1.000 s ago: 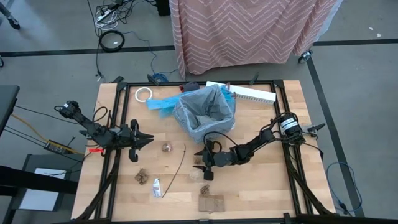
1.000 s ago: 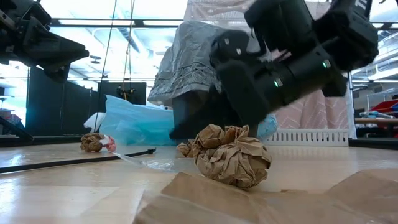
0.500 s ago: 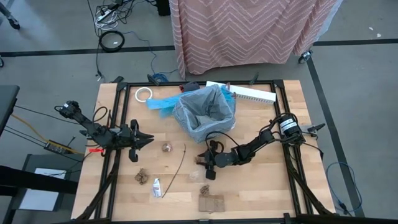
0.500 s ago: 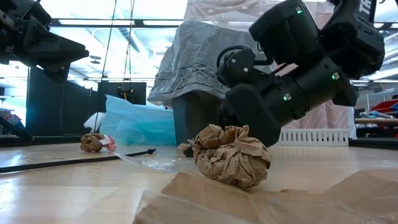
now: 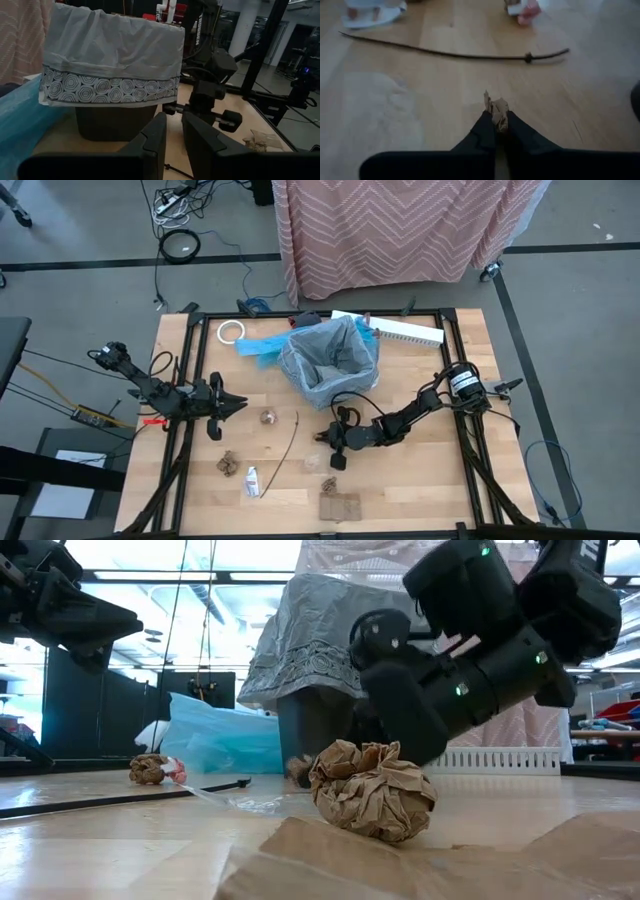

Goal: Place trash/remove bag and relplace
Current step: Put the brown napkin inside the black trash bin

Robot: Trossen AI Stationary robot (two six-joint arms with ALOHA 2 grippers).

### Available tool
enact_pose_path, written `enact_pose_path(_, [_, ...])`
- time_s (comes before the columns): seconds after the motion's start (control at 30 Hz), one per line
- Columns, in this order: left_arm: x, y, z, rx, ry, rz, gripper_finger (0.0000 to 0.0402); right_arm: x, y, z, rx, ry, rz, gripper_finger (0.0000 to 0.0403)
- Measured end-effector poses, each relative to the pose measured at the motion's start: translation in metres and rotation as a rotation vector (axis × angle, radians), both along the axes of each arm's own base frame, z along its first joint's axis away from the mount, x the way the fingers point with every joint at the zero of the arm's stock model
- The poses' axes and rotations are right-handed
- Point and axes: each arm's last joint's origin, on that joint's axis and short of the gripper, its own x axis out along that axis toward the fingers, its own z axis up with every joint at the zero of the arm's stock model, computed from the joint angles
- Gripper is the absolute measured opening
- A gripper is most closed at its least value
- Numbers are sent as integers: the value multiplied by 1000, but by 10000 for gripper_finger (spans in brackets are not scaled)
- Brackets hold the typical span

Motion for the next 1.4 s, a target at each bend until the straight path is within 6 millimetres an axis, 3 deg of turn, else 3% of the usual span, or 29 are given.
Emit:
enact_pose_path(0.23, [0, 0, 0, 0, 0, 0, 72, 1, 23, 46, 10, -131, 79, 13])
enact_pose_path(0.37, [0, 0, 0, 0, 0, 0, 72, -8, 32, 98, -70, -268, 119, 7])
enact_pose_path(0.5, [0, 0, 0, 0, 0, 0, 72, -31, 34, 153, -254, -360, 79, 5])
enact_pose_path(0.63, [0, 0, 0, 0, 0, 0, 72, -57, 15, 201, -462, -362, -86, 5])
enact_pose_path(0.77, [0, 0, 0, 1, 0, 0, 72, -74, -20, 229, -548, -310, -236, 5])
enact_pose_path(0.9, [0, 0, 0, 2, 0, 1, 72, -82, -55, 240, -561, -261, -326, 5])
enact_pose_path(1.07, [0, 0, 0, 3, 1, 1, 72, -83, -81, 237, -578, -176, -389, 22])
enact_pose_path(1.27, [0, 0, 0, 4, 1, 1, 72, -77, -98, 221, -507, -89, -337, 33])
enact_pose_path(1.4, [0, 0, 0, 4, 1, 1, 72, -78, -96, 218, -531, -57, -307, 53])
